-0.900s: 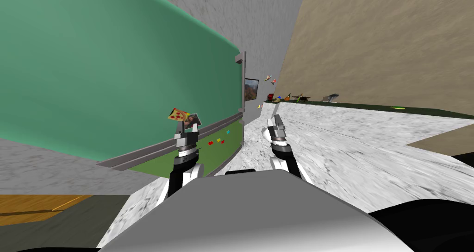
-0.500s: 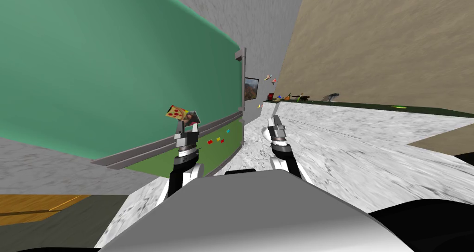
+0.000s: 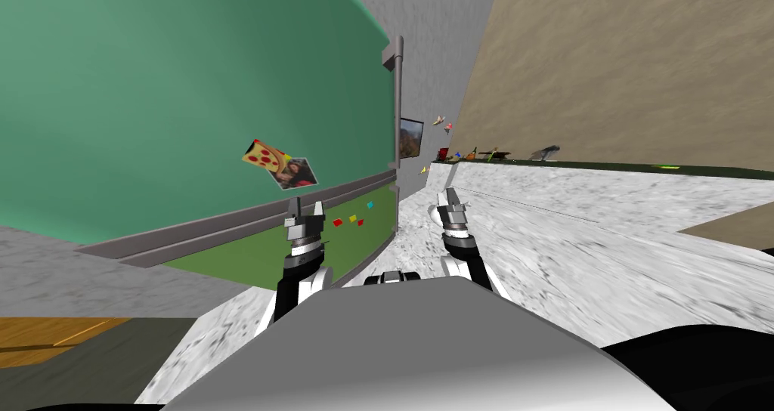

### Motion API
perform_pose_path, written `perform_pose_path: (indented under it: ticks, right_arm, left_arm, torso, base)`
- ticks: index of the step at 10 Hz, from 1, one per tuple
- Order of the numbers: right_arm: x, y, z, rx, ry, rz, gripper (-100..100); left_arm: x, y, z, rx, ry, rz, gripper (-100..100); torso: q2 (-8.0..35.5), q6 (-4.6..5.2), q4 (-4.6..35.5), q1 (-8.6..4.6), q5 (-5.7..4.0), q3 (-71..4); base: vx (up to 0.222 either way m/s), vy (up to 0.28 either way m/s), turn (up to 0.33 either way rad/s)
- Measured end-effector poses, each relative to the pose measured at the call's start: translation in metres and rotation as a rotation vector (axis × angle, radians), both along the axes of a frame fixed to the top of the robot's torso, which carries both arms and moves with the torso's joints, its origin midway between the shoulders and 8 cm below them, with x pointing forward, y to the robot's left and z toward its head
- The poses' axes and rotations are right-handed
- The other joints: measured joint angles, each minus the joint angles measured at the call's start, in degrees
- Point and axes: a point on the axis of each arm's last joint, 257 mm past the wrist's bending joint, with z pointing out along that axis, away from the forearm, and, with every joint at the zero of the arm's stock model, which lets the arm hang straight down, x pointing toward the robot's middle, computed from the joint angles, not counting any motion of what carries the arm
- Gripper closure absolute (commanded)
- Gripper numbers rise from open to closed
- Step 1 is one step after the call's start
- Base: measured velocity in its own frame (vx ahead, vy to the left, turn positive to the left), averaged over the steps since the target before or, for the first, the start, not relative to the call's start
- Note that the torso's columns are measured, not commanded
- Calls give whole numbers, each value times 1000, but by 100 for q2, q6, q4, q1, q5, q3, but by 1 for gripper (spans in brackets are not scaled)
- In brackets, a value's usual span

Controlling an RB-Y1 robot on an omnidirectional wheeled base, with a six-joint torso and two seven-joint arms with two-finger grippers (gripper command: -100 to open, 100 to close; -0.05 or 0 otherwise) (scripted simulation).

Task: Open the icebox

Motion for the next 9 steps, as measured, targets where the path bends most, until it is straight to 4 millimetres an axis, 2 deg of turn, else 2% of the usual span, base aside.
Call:
perform_pose_path:
  ticks: [1,3,9]
  right_arm:
    - [0,0,0,0,0,0,0]
    - [0,0,0,0,1,0,0]
    - [0,0,0,0,1,0,0]
  left_arm:
    - [0,0,0,0,0,0,-100]
    - [4,-5,0,38,19,-23,-100]
    - [30,-11,-6,137,132,-90,-100]
  torso:
    - [423,0,423,0,0,-846]
    - [668,1,668,-3,-1,-1354]
    - [688,1,691,-1,0,-1385]
  base:
    - [9,-9,-31]
    - [6,-21,-56]
    - [20,-44,-91]
